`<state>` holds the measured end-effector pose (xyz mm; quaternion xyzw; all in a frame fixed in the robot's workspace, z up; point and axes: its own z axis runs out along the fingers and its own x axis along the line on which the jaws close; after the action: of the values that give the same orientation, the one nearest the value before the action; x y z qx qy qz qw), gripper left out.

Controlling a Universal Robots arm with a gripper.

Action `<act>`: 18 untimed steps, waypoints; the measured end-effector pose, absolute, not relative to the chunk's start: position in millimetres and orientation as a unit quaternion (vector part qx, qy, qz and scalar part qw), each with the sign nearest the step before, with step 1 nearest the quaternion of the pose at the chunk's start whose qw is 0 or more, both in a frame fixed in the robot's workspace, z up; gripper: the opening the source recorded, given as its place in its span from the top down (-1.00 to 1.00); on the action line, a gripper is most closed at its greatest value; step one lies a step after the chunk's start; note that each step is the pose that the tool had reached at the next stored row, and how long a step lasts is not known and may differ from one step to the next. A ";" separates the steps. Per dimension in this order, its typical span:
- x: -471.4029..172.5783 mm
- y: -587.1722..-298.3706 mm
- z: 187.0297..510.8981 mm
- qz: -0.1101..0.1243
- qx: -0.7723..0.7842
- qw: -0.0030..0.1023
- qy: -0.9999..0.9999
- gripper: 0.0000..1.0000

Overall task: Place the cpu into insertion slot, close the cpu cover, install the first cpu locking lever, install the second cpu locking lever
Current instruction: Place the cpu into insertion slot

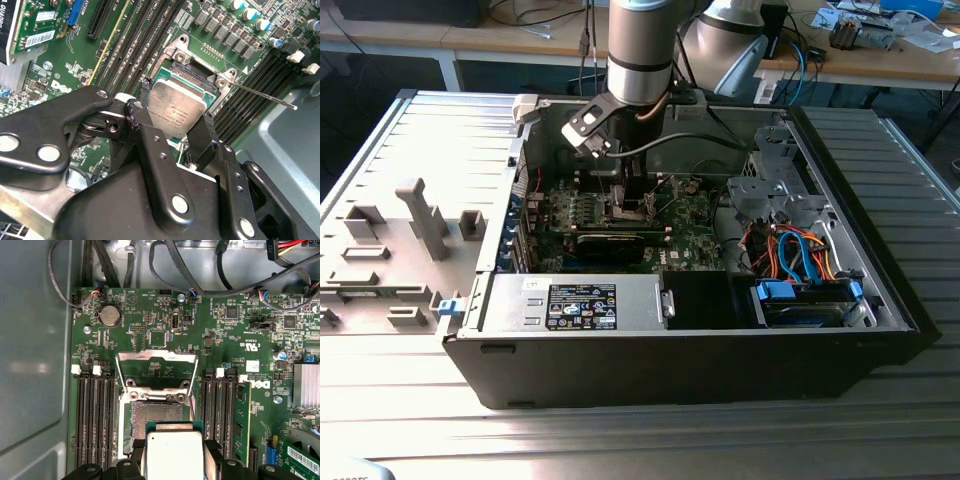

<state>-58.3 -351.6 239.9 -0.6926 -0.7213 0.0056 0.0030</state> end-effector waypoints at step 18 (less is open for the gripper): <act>-58.3 -351.6 235.8 0.006 -0.693 0.003 -0.721 -0.09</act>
<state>-58.3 -351.6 235.8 -0.6926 -0.7213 0.0057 0.0029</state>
